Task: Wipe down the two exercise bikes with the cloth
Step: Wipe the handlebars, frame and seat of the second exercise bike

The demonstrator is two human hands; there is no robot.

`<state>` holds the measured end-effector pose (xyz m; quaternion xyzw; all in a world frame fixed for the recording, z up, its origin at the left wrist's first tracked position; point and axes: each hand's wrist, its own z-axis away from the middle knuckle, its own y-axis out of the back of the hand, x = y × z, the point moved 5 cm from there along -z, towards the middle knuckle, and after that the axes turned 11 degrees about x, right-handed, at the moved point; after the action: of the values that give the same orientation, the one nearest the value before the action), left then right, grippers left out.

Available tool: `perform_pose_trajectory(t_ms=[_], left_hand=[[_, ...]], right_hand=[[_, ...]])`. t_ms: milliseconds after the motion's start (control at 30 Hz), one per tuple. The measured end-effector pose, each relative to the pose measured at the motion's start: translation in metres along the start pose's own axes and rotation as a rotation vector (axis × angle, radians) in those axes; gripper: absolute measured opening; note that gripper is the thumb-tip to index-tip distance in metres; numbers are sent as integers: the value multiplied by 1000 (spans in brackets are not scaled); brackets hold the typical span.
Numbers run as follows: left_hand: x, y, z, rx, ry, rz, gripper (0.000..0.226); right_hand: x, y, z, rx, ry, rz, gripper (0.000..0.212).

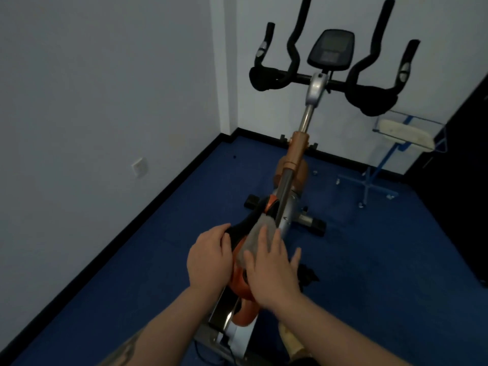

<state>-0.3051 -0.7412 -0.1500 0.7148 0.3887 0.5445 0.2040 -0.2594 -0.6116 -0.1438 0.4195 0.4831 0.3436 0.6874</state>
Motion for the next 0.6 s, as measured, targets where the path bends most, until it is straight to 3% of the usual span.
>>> perform_pose_trajectory(t_ms=[100, 267, 433, 600], left_hand=[[-2, 0, 0, -3, -7, -6, 32], [-4, -1, 0, -4, -25, 2, 31], [-5, 0, -1, -17, -31, -11, 33], [-6, -1, -1, -20, -42, 4, 33]], right_hand=[[-8, 4, -17, 40, -40, -102, 68], [-1, -4, 20, 3, 133, 74, 59], [-8, -6, -8, 78, 52, -30, 59], [-4, -13, 34, 70, 257, 53, 79]])
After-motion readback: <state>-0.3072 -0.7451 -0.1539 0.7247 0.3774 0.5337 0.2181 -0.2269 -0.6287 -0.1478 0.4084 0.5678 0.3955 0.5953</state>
